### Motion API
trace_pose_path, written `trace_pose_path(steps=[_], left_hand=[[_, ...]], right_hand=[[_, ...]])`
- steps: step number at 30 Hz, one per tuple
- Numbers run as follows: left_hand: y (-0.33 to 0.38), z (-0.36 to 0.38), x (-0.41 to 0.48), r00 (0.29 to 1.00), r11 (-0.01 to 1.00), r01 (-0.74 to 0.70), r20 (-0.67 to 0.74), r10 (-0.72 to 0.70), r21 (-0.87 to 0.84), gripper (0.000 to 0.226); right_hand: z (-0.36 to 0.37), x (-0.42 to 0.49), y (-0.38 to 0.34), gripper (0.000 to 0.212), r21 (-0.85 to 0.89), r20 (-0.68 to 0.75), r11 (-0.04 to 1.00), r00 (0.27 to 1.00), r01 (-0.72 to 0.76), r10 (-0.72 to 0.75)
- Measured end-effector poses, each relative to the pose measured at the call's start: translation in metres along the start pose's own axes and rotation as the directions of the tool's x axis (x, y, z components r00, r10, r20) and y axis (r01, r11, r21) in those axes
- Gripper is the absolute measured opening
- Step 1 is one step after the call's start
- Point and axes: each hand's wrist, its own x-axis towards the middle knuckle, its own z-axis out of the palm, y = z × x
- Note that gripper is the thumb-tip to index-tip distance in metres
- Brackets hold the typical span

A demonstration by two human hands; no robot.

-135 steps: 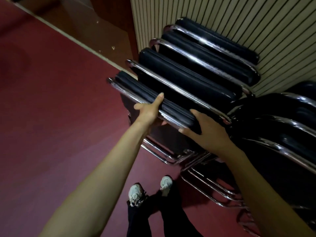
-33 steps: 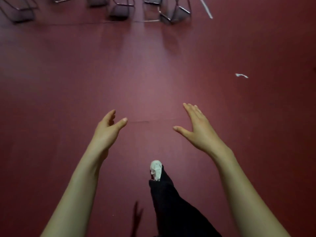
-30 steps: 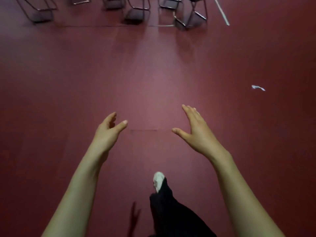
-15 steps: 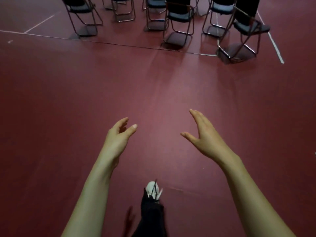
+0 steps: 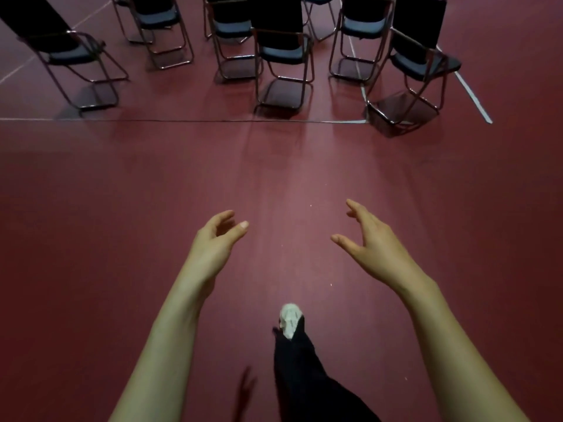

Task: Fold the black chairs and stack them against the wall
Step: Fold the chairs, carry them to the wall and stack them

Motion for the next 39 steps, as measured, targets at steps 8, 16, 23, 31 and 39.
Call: trace_pose_path(steps=[8, 16, 23, 31, 39], left_hand=[[0.078, 0.002, 0.255, 0.989, 0.97, 0.08, 0.106, -0.107, 0.231, 0.034], [0.129, 0.027, 0.526, 0.992, 0.977, 0.079, 0.082, -0.097, 0.198, 0.026], [0.213, 0.081, 0.754, 0.969, 0.956, 0.009, 0.234, -0.081, 0.292, 0.033], [0.305, 0.17, 0.998, 0.948, 0.975, -0.005, 0.311, -0.066, 0.223, 0.031], [0.411, 0.234, 1.221, 0.975, 0.994, 0.035, 0.216, -0.058, 0.108, 0.022]], right_hand=[[-0.021, 0.276, 0.01, 0.065, -0.176, 0.281, 0.982, 0.953, -0.069, 0.117], [-0.025, 0.543, -0.011, 0.064, -0.112, 0.233, 0.993, 0.971, -0.021, 0.046], [-0.056, 0.754, -0.005, 0.066, -0.12, 0.26, 0.98, 0.947, -0.161, 0.187], [-0.099, 1.0, 0.04, 0.063, -0.065, 0.165, 0.973, 0.959, -0.221, 0.229], [-0.16, 1.272, 0.064, 0.063, -0.064, 0.125, 0.98, 0.973, -0.189, 0.196]])
